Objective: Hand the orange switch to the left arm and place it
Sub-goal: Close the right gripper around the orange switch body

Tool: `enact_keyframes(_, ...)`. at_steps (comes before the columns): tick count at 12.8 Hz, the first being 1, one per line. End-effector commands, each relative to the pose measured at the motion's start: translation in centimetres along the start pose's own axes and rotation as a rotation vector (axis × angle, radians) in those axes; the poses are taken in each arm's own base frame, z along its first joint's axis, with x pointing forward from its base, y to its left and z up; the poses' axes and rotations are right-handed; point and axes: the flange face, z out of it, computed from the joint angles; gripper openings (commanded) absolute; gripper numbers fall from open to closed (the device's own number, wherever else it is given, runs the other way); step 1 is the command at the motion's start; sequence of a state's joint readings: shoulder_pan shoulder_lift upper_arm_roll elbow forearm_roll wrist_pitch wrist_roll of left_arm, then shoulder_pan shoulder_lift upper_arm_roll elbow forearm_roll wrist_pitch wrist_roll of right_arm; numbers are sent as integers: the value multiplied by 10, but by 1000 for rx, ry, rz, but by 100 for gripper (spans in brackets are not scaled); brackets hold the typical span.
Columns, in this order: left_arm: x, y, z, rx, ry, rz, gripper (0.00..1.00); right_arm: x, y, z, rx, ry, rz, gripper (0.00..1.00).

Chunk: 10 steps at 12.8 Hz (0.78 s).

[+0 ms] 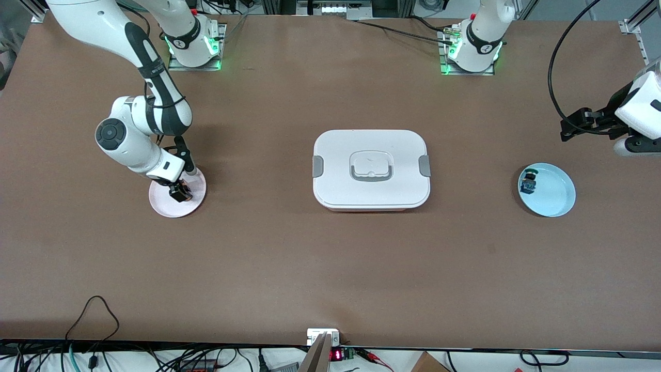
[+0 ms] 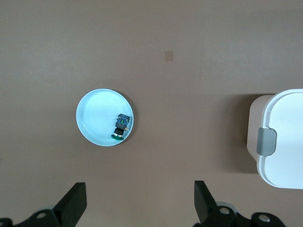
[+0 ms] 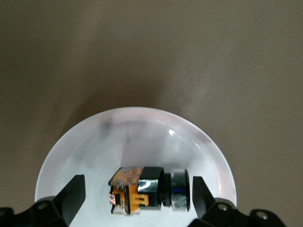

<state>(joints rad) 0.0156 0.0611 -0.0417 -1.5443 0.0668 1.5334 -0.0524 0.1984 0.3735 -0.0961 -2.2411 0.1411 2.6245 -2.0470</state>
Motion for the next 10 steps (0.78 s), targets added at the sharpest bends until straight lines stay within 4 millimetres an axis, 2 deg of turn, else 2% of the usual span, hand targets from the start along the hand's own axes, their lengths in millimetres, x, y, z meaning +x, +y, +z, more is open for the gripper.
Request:
enact_keyframes(1,2,1,-5,-22,0,-4,100,-5,-3,8,-54,40,-72,100)
enact_keyframes(10,2,-1,-5,-22,0,-6,100,-5,11,-3,-82,27,-145,100)
